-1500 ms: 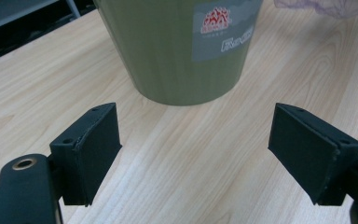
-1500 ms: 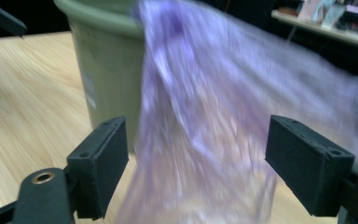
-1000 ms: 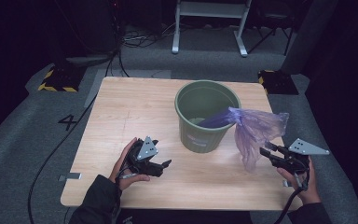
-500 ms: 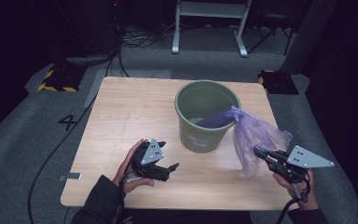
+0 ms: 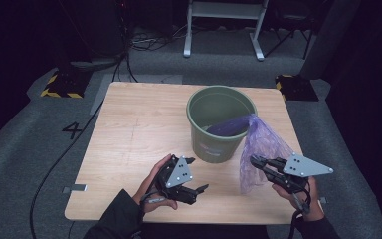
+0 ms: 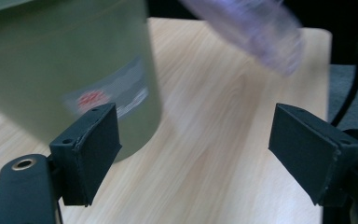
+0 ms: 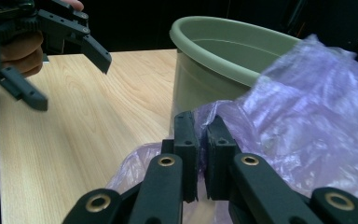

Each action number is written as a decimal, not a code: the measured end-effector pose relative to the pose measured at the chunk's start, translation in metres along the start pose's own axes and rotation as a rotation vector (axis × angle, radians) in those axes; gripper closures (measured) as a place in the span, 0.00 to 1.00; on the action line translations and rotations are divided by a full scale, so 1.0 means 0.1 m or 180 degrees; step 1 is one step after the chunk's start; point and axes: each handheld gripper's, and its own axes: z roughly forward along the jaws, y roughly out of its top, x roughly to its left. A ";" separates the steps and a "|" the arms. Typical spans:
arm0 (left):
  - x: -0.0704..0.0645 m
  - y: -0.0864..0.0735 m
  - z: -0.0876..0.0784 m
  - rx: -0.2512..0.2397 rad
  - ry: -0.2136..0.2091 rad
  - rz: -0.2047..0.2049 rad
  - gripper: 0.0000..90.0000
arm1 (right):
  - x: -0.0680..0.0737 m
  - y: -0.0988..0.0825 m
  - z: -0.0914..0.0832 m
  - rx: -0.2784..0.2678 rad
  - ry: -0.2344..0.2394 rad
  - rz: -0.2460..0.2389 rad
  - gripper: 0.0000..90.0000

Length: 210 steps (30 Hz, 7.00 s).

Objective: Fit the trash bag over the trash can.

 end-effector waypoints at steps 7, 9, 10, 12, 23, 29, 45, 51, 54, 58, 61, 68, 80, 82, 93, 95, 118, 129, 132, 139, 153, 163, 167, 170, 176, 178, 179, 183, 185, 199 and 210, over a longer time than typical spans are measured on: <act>-0.21 0.20 0.33 0.0065 -0.0224 0.0123 0.17 | 0.10 0.13 0.12 0.0038 0.0070 -0.0081 0.95; -0.23 0.24 0.42 0.0095 -0.0166 0.0131 0.17 | 0.12 0.15 0.14 0.0031 0.0093 -0.0087 0.95; -0.23 0.25 0.46 0.0090 -0.0134 0.0119 0.17 | 0.12 0.15 0.15 0.0032 0.0096 -0.0086 0.95; -0.22 0.27 0.49 0.0071 -0.0124 0.0110 0.17 | 0.13 0.16 0.16 0.0031 0.0103 -0.0099 0.95; -0.21 0.28 0.65 0.0061 0.0092 0.0151 0.32 | 0.14 0.24 0.12 -0.0102 0.0224 -0.0041 0.94; -0.18 0.30 0.69 0.0040 0.0046 0.0193 0.57 | 0.15 0.27 0.12 -0.0121 0.0255 -0.0043 0.92; 0.08 0.30 0.48 -0.0169 0.0048 0.0197 1.00 | 0.13 0.27 -0.09 -0.0175 0.0078 -0.0244 0.37; 0.21 0.30 0.29 -0.0232 0.0127 0.0138 1.00 | 0.06 0.28 -0.30 -0.0073 -0.0219 -0.0476 0.37; 0.30 0.30 0.17 -0.0296 0.0200 0.0087 1.00 | 0.02 0.27 -0.34 -0.0051 -0.0398 -0.0477 0.38; 0.40 0.28 0.06 -0.0328 0.0288 0.0010 1.00 | -0.07 0.23 -0.36 0.0035 -0.0752 -0.0537 0.39; 0.49 0.28 -0.04 -0.0394 0.0343 -0.0064 1.00 | -0.15 0.19 -0.33 0.0125 -0.0890 -0.0553 0.47; 0.71 0.27 -0.18 -0.0514 0.0453 -0.0077 1.00 | -0.46 0.16 -0.28 0.0070 -0.0804 -0.0420 0.83; 1.12 0.26 -0.22 -0.0620 0.0615 -0.0175 1.00 | -0.97 0.33 0.03 0.0126 -0.0675 -0.0196 0.83; 1.19 0.29 -0.23 -0.0633 0.0630 -0.0211 1.00 | -1.02 0.39 0.06 0.0156 -0.0696 -0.0208 0.80; 1.54 0.41 -0.21 -0.0627 0.0797 -0.0361 1.00 | -1.30 0.48 0.29 0.0249 -0.0755 -0.0066 0.88; 1.59 0.40 -0.17 -0.0577 0.0792 -0.0398 1.00 | -1.35 0.46 0.35 0.0300 -0.0733 0.0000 0.89; 1.42 0.42 -0.13 -0.0425 0.0527 -0.0387 0.36 | -1.33 0.51 0.54 0.0474 -0.0707 0.0153 0.69; 1.62 0.48 -0.07 -0.0350 0.0575 -0.0268 0.99 | -1.39 0.56 0.57 0.0556 -0.0600 0.0069 1.00; 1.70 0.47 -0.02 -0.0269 0.0559 -0.0317 1.00 | -1.45 0.56 0.61 0.0587 -0.0591 0.0152 1.00; 1.92 0.38 0.15 -0.0107 0.0586 -0.0581 0.99 | -1.56 0.51 0.75 0.0677 -0.0592 0.0413 0.97; 1.75 0.30 -0.18 -0.0426 0.0804 -0.0782 0.22 | -1.59 0.39 0.80 0.0761 -0.0557 0.0570 1.00; 1.53 0.10 -0.54 -0.0582 0.0732 -0.0690 0.18 | -1.57 0.41 0.77 0.0813 -0.0600 0.0516 1.00; 1.26 0.15 -0.52 -0.0637 0.0596 -0.0489 0.17 | -1.56 0.41 0.77 0.0818 -0.0602 0.0505 1.00; 0.96 0.22 -0.43 -0.0637 0.0409 -0.0281 0.17 | -1.55 0.42 0.77 0.0847 -0.0605 0.0476 1.00; 0.50 0.36 -0.17 -0.0580 0.0122 0.0100 0.17 | -1.53 0.43 0.76 0.0857 -0.0625 0.0474 1.00; 0.41 0.41 -0.07 -0.0542 0.0095 0.0221 0.17 | -1.52 0.43 0.76 0.0872 -0.0618 0.0470 1.00; 0.37 0.43 -0.01 -0.0535 0.0085 0.0266 0.17 | -1.51 0.43 0.76 0.0874 -0.0618 0.0462 1.00; 0.37 0.45 0.18 -0.0504 0.0149 0.0282 0.19 | -1.51 0.44 0.74 0.0869 -0.0625 0.0473 1.00; 0.39 0.44 0.23 -0.0481 0.0181 0.0282 0.32 | -1.51 0.45 0.73 0.0867 -0.0613 0.0476 1.00; 0.51 0.34 0.25 -0.0228 0.0284 0.0526 1.00 | -1.49 0.46 0.70 0.0863 -0.0636 0.0486 0.95; 0.63 0.03 0.29 0.0025 0.0122 0.0444 1.00 | -1.60 0.44 0.70 0.0771 -0.0825 0.0680 0.91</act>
